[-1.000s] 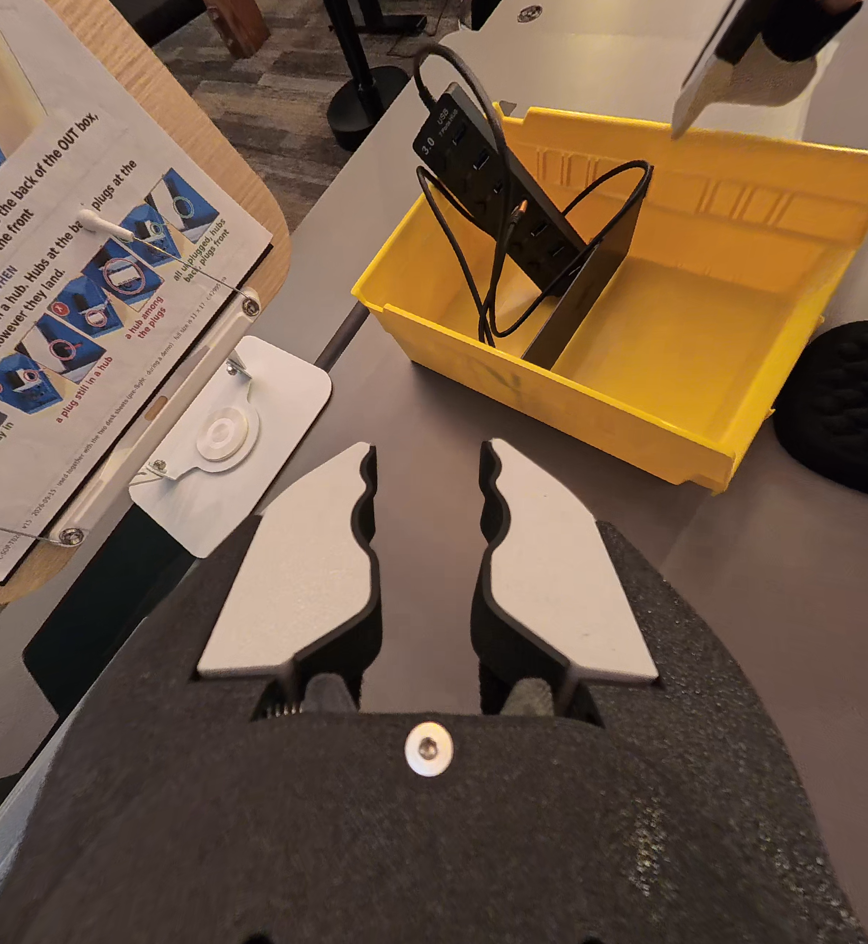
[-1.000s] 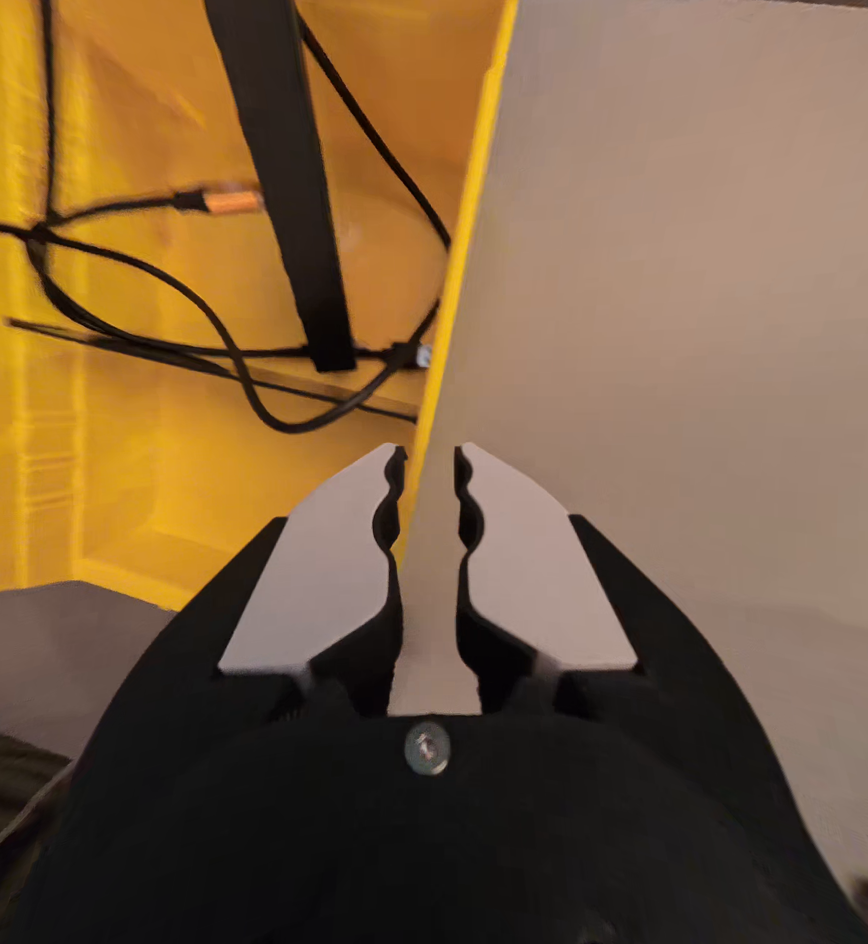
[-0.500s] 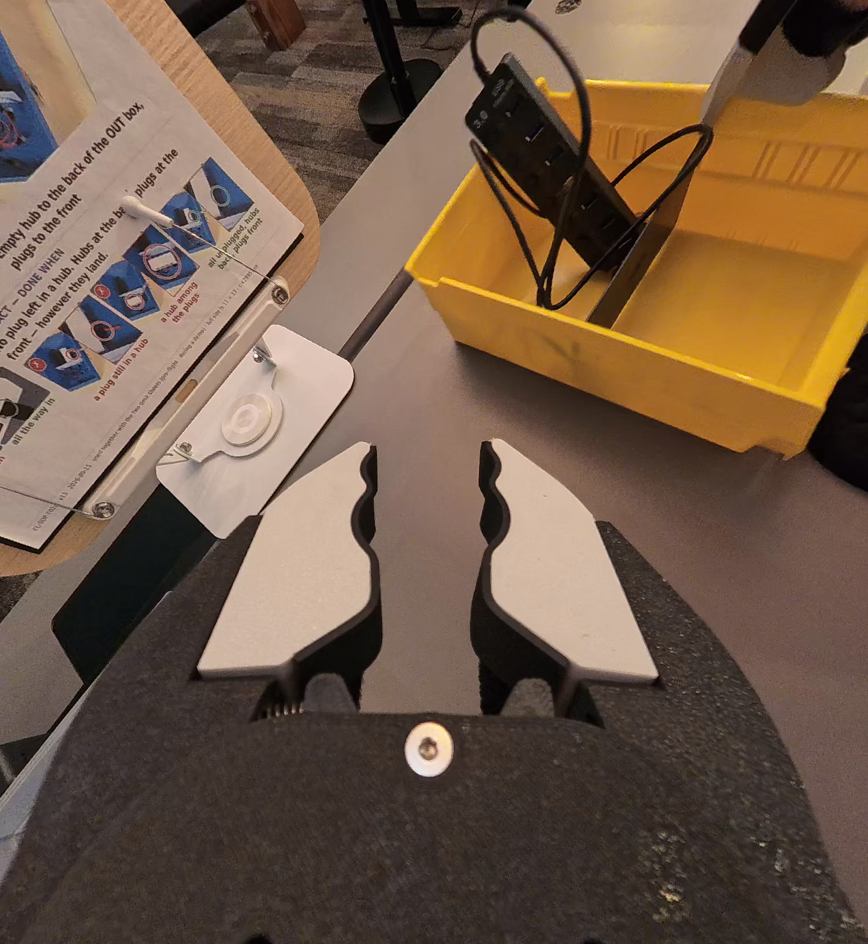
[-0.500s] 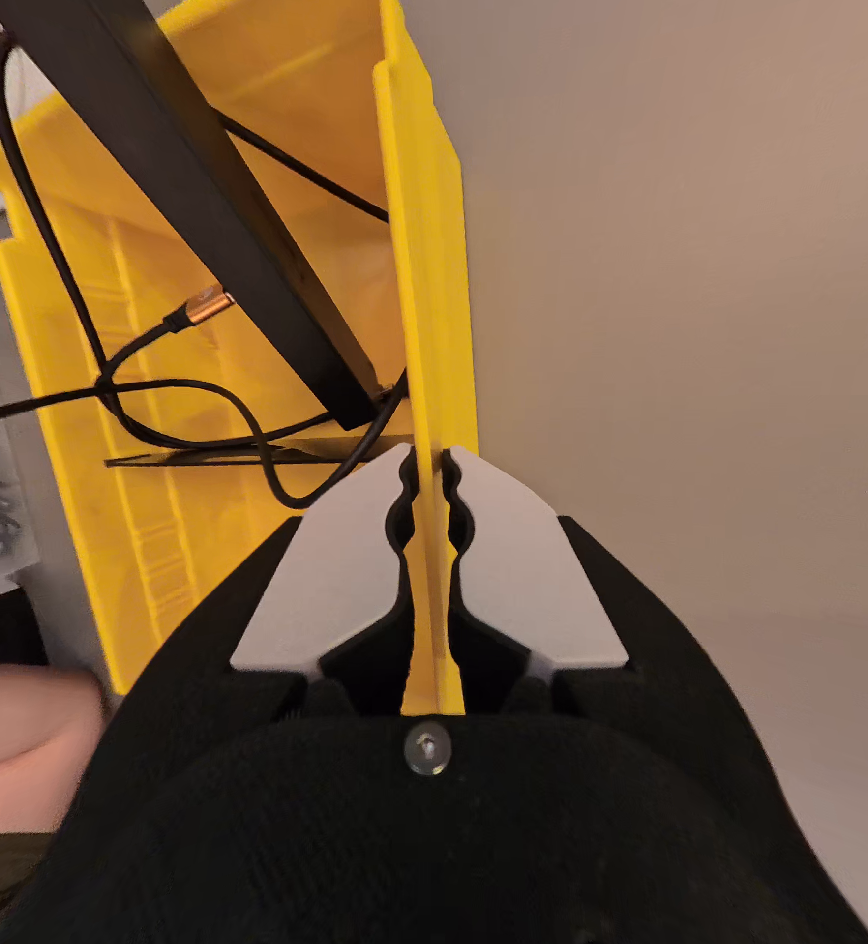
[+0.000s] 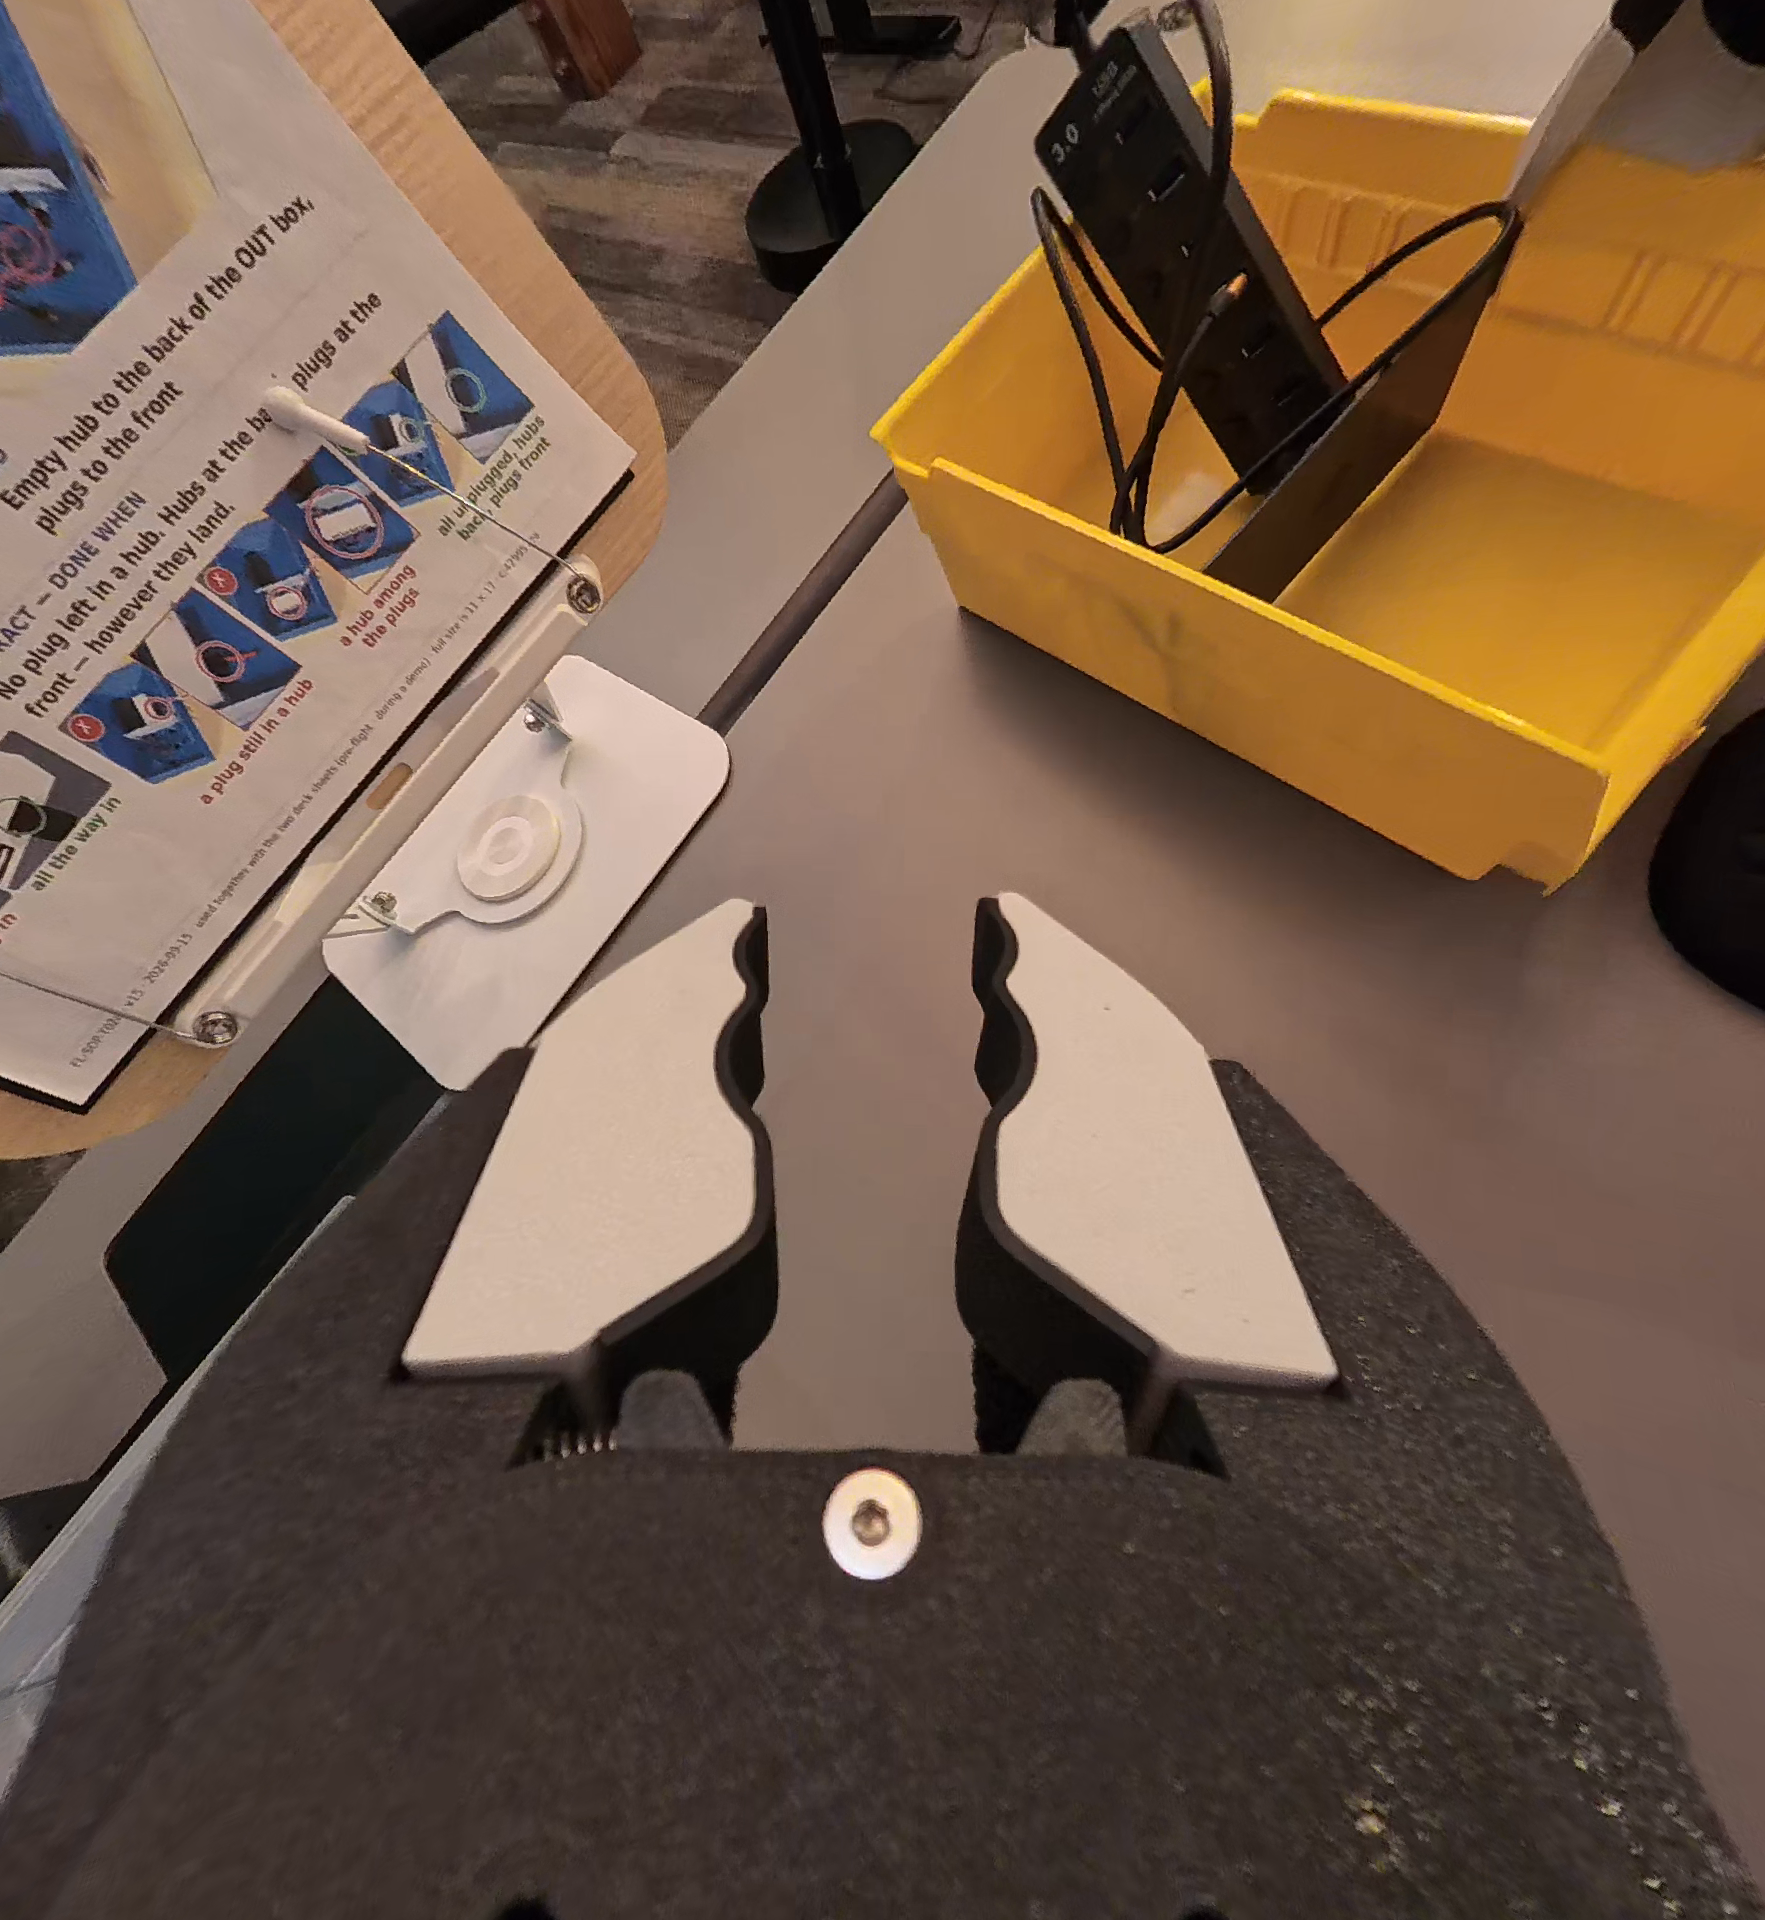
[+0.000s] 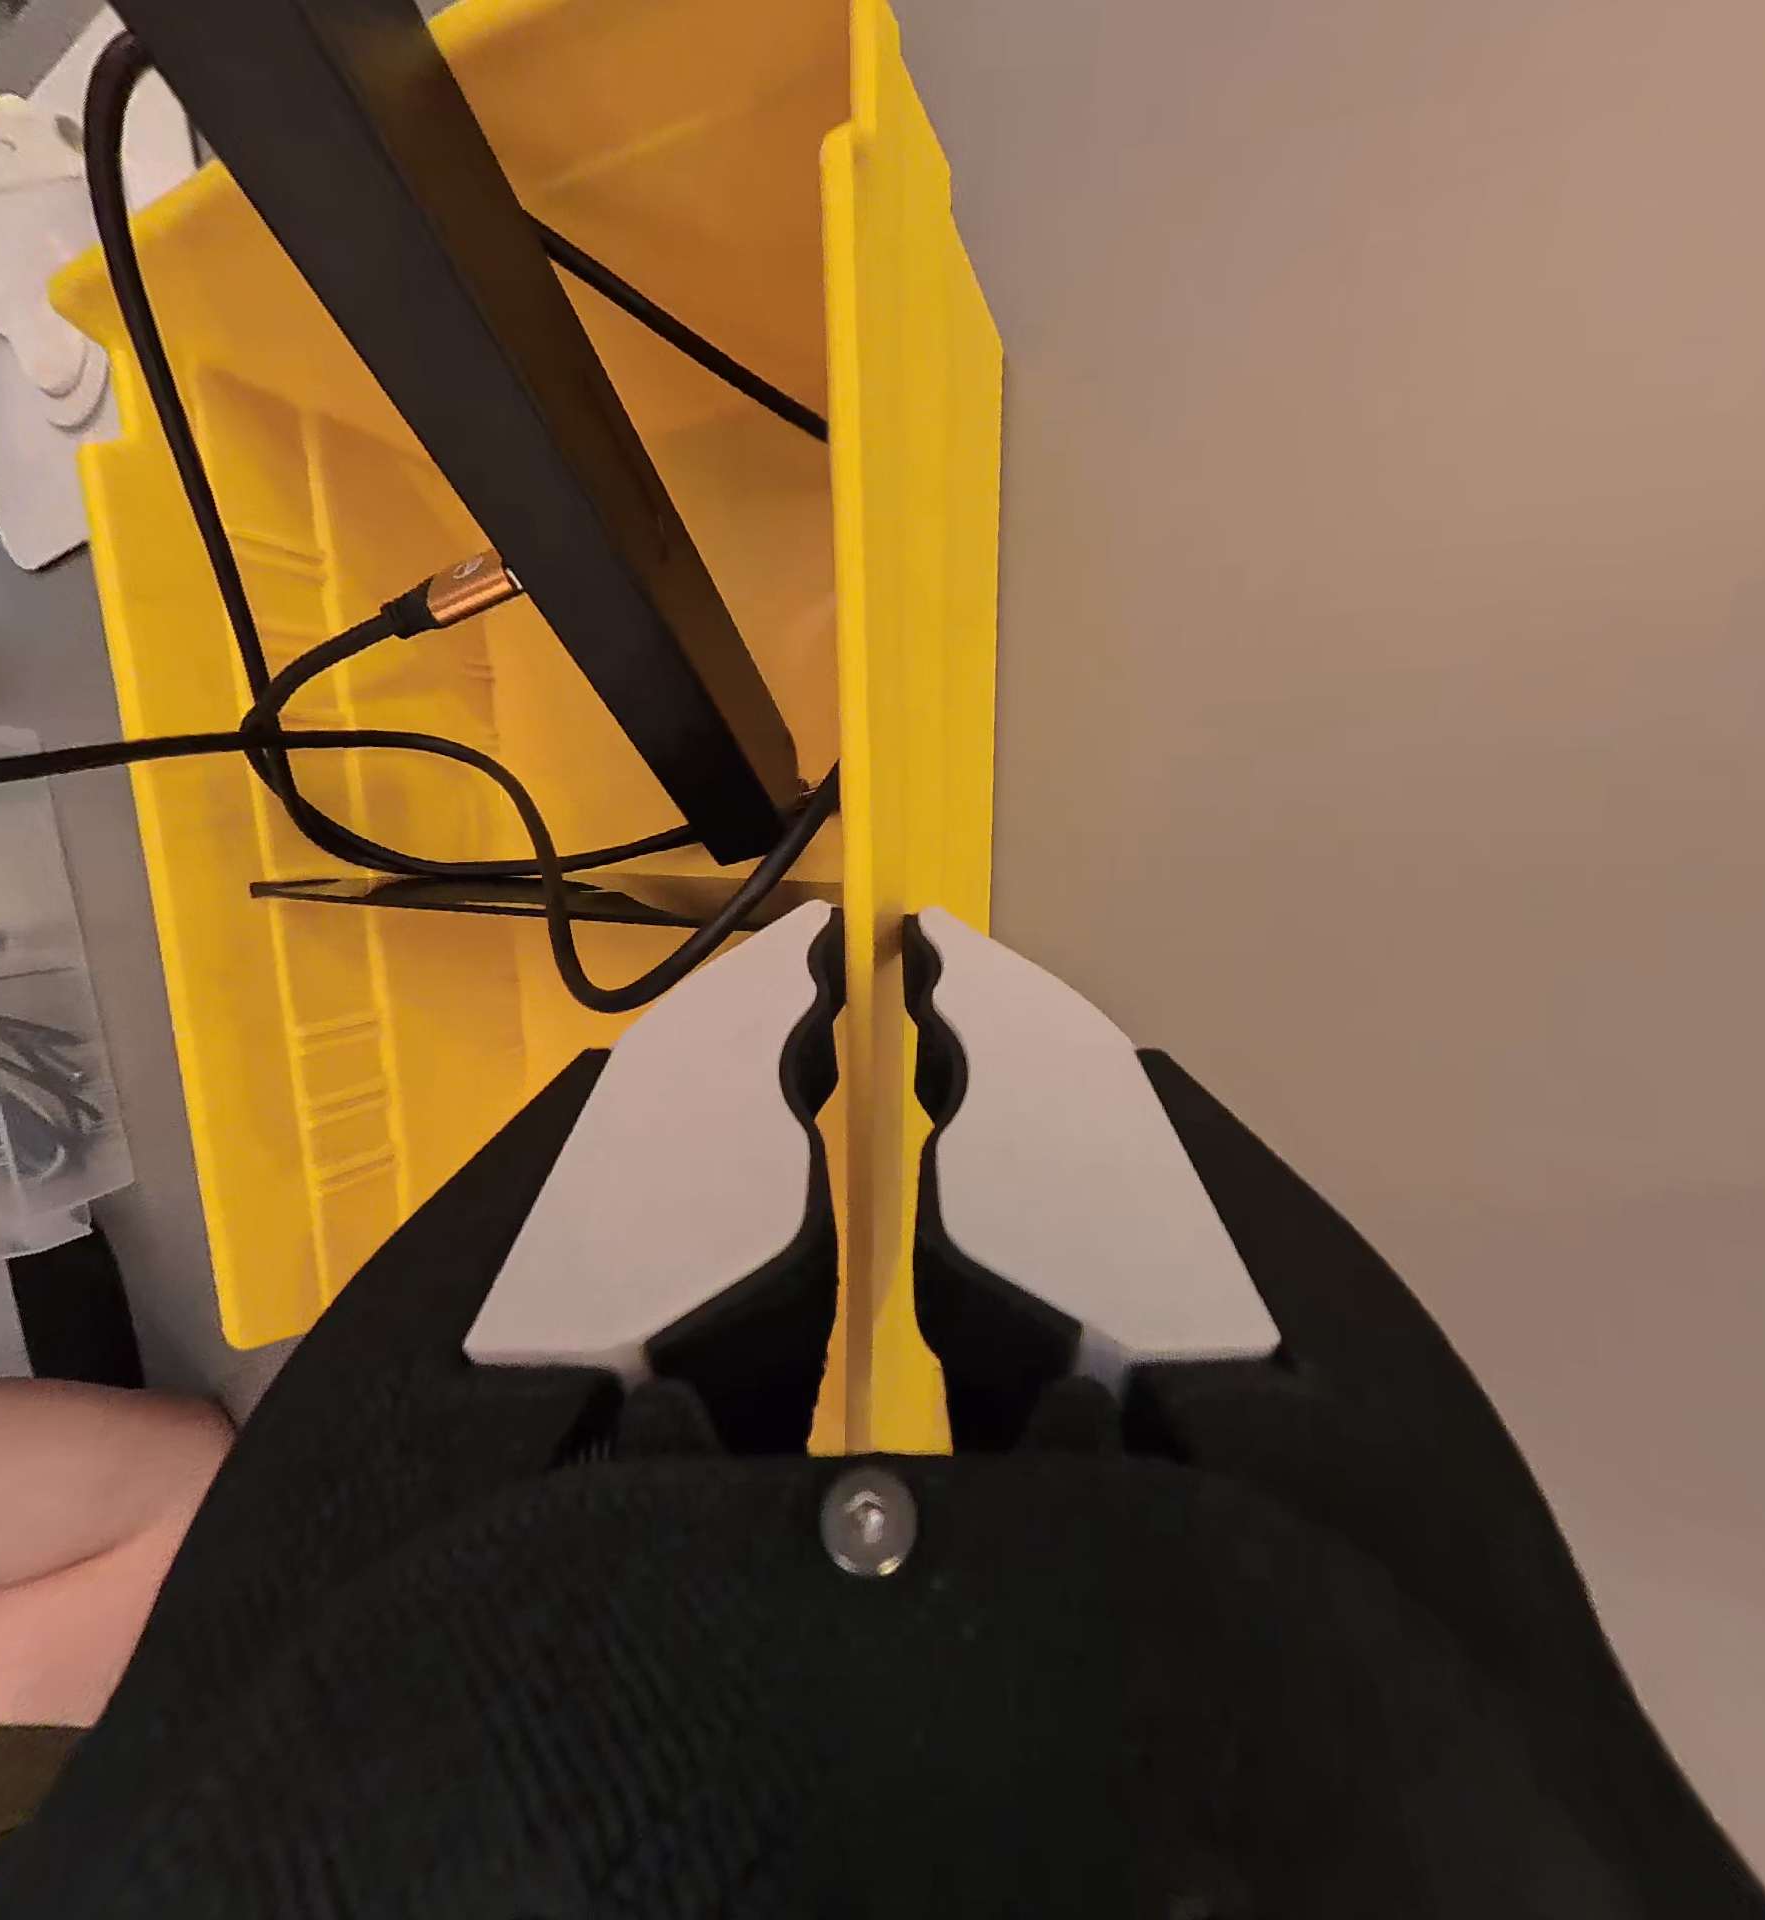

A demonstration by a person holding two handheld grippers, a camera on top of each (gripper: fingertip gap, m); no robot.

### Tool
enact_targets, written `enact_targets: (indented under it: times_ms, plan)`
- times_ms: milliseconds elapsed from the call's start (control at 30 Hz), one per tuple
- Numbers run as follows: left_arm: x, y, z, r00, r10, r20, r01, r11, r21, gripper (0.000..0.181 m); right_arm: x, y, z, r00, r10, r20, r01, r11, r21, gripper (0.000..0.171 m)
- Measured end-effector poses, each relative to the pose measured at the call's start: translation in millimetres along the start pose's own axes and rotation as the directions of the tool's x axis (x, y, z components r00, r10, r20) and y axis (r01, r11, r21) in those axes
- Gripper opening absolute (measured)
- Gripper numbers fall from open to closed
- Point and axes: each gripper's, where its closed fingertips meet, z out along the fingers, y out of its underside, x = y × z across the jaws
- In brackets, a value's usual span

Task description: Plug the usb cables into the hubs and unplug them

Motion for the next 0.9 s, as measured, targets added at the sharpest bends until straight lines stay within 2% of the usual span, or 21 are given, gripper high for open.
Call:
enact_targets:
  times_ms: [133, 200, 300, 400, 500, 567, 600, 700, 800, 900]
  plan:
    - [4.3, -0.4, -11.4, 1.000, -0.013, -0.008, 0.013, 1.000, 0.013, 0.037, 0.6, -0.8, -2.2, 0.998, -0.062, -0.024, 0.062, 0.998, -0.008, 0.011]
    - [10.5, -0.9, -30.7, 0.999, -0.038, -0.029, 0.039, 0.998, 0.046, 0.037, -4.7, -8.9, -14.0, 0.996, -0.087, -0.036, 0.089, 0.995, 0.049, 0.013]
    - [4.9, 2.0, -76.8, 0.997, -0.077, 0.029, 0.073, 0.990, 0.120, 0.037, -27.5, -34.1, -48.0, 0.987, -0.158, -0.038, 0.162, 0.955, 0.248, 0.017]
    - [-8.2, 28.1, -123.0, 0.990, -0.073, 0.122, 0.057, 0.990, 0.126, 0.036, -74.8, -58.8, -92.7, 0.942, -0.333, -0.040, 0.308, 0.810, 0.500, 0.018]
    - [-27.6, 80.6, -157.2, 0.980, -0.061, 0.190, 0.063, 0.998, -0.005, 0.036, -132.8, -66.7, -135.4, 0.824, -0.550, -0.138, 0.468, 0.521, 0.714, 0.024]
    - [-41.5, 120.7, -174.7, 0.970, -0.104, 0.219, 0.127, 0.988, -0.093, 0.036, -165.7, -61.5, -152.5, 0.751, -0.630, -0.197, 0.499, 0.346, 0.795, 0.030]
    - [-50.9, 142.7, -182.8, 0.962, -0.105, 0.254, 0.145, 0.979, -0.146, 0.035, -180.0, -58.7, -156.2, 0.725, -0.656, -0.210, 0.500, 0.291, 0.816, 0.032]
    - [-78.7, 208.6, -200.2, 0.938, -0.071, 0.339, 0.191, 0.923, -0.333, 0.033, -209.8, -51.8, -144.8, 0.672, -0.715, -0.194, 0.520, 0.269, 0.811, 0.034]
    - [-84.8, 253.3, -197.3, 0.956, -0.080, 0.283, 0.216, 0.844, -0.491, 0.032, -223.7, -52.0, -126.9, 0.635, -0.726, -0.263, 0.588, 0.235, 0.774, 0.034]
    - [-93.6, 276.9, -182.2, 0.977, -0.007, 0.213, 0.136, 0.787, -0.601, 0.030, -231.3, -49.1, -109.6, 0.586, -0.745, -0.318, 0.662, 0.214, 0.719, 0.034]
